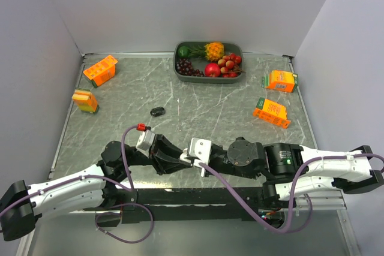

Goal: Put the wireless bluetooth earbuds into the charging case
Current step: Adjust the earbud with the charging case.

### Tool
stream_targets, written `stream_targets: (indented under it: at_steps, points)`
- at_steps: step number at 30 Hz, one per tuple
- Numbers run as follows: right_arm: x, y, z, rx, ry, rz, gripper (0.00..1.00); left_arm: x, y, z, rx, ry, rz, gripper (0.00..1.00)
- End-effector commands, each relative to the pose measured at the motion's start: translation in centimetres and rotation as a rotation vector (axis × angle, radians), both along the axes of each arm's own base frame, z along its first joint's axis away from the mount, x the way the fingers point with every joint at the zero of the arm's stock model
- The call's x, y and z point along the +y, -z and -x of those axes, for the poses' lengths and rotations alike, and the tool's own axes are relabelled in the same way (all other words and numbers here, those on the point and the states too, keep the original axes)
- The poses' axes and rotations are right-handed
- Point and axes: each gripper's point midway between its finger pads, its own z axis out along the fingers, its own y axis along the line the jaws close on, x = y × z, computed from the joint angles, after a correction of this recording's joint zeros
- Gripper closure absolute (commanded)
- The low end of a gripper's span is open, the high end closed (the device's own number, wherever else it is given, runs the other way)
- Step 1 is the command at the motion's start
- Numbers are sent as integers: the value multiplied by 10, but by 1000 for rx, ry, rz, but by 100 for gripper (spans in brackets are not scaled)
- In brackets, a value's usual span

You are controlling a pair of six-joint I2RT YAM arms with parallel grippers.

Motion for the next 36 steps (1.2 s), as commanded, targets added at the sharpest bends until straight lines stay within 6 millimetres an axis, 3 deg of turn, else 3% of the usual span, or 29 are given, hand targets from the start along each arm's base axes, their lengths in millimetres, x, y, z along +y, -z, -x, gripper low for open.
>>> stream_targets:
  at_steps: [1,4,6,7,10,16,20,23,26,27,30,32,36]
  points:
    - [-3,22,0,-33,-2,98,100,7,-29,4,-60,1,103,99]
    - [-4,21,-4,-41,21,97,98,7,-28,3,-55,-3,102,99]
    - [-4,16,-5,-38,34,78,86,7,-28,2,-56,-9,103,99]
    - [-5,14,-6,-38,37,69,74,7,-28,2,-56,-11,103,99]
    - [-8,2,-8,-34,58,15,60,7,-27,2,-56,-12,100,99]
    - [-16,-33,-9,-13,75,-110,50,6,-26,1,-52,-13,95,99]
    - [-31,-63,-12,-3,99,-217,49,6,-26,1,-53,-17,95,99]
    - [-41,-73,-15,4,120,-260,52,7,-25,1,-52,-18,95,99]
    - [-43,-70,-13,24,114,-246,70,7,-25,-1,-53,-30,98,99]
    - [-43,-69,-12,30,113,-242,81,7,-26,-1,-56,-32,101,99]
    - [-39,-61,-6,53,82,-213,91,9,-27,-4,-61,-52,110,99]
    - [-35,-54,0,71,56,-186,91,9,-27,-5,-60,-61,110,99]
    - [-29,-43,7,94,22,-142,79,10,-28,-8,-62,-83,110,99]
